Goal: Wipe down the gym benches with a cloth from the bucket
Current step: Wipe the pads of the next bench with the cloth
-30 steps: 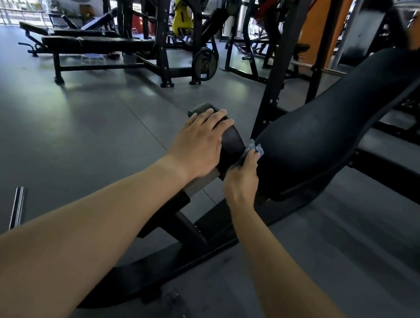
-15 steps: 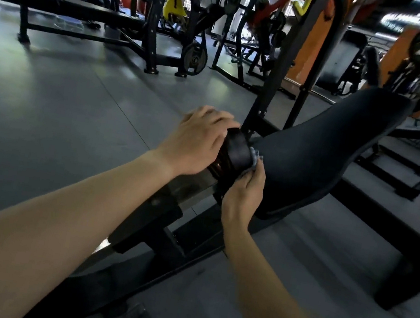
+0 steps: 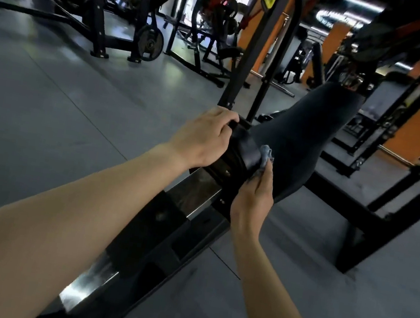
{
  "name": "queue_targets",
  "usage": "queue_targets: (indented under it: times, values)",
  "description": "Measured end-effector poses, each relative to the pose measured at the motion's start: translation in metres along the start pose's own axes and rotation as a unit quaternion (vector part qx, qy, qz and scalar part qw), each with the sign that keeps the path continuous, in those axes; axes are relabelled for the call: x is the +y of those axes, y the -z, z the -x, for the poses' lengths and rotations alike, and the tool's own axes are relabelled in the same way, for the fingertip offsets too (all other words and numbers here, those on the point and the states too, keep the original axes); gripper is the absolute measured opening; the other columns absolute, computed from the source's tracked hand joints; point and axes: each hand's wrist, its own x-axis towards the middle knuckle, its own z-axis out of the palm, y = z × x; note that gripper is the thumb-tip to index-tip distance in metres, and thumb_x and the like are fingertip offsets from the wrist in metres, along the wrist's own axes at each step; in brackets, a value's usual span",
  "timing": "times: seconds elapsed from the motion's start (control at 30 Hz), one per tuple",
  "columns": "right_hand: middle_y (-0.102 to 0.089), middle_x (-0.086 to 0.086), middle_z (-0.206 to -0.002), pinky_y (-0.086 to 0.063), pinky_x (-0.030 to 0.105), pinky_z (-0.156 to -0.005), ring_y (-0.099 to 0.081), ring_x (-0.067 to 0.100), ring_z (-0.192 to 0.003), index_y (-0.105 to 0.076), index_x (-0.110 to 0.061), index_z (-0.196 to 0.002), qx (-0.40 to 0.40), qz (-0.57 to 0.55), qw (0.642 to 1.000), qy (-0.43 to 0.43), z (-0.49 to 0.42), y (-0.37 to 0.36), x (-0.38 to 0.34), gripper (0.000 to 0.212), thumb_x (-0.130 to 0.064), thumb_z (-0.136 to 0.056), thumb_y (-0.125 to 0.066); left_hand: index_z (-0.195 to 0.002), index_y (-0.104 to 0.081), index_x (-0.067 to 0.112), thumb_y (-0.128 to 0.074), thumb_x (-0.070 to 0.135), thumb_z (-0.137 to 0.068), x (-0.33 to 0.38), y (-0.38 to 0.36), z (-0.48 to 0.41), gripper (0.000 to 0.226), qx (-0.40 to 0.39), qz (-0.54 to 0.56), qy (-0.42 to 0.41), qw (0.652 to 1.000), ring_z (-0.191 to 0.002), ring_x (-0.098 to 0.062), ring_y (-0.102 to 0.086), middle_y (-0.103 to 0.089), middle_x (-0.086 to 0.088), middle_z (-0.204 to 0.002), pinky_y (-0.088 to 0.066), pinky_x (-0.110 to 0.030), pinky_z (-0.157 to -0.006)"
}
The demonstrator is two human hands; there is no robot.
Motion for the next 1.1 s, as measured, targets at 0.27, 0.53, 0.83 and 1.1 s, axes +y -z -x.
queue_targets:
  times: [0.27, 0.53, 0.83, 1.1]
  values:
    - [-0.025, -0.018, -0.164, -0.018, 0.015, -0.116, -0.011, 0.002, -0.154, -0.043, -0.026, -0.152, -0.037, 0.181, 0.965, 0.187, 0.006, -0.015, -0.055, 0.044, -0.017, -0.110, -0.031, -0.153, -0.041, 0.023, -0.031, 0.027, -0.109, -0.005, 0.012, -0.003, 0.045, -0.028, -0.026, -0.045, 0.998, -0.142, -0.023, -0.040, -0.041, 0.002, -0.158, -0.038, -0.039, -0.110]
    - [-0.050, 0.003, -0.151, -0.053, 0.033, -0.092, -0.060, 0.021, -0.119, -0.034, -0.029, -0.155, 0.049, 0.278, 0.953, 0.113, 0.028, -0.016, -0.049, 0.056, -0.006, -0.104, -0.039, -0.150, -0.042, 0.023, -0.033, 0.024, -0.106, -0.016, 0.029, -0.011, 0.045, -0.104, -0.044, -0.092, 0.989, -0.139, -0.031, -0.040, -0.041, -0.004, -0.157, -0.037, -0.044, -0.112]
    - [-0.021, -0.004, -0.167, -0.035, 0.039, -0.115, -0.021, 0.024, -0.154, -0.031, -0.022, -0.157, -0.063, 0.451, 0.880, 0.131, 0.014, -0.038, -0.094, 0.058, -0.003, -0.103, -0.040, -0.157, -0.033, 0.015, -0.035, 0.022, -0.106, -0.024, 0.045, -0.019, 0.051, -0.177, -0.044, -0.120, 0.976, -0.146, -0.033, -0.037, -0.034, -0.010, -0.162, -0.033, -0.045, -0.119]
    - [-0.051, 0.018, -0.143, -0.044, 0.034, -0.073, -0.058, 0.032, -0.102, -0.024, -0.026, -0.158, 0.029, 0.300, 0.953, -0.039, 0.033, -0.023, -0.087, 0.061, -0.003, -0.103, -0.030, -0.162, -0.021, 0.021, -0.032, 0.019, -0.107, -0.016, 0.063, -0.018, 0.056, -0.259, -0.086, -0.111, 0.955, -0.149, -0.031, -0.032, -0.016, -0.003, -0.170, -0.032, -0.042, -0.120]
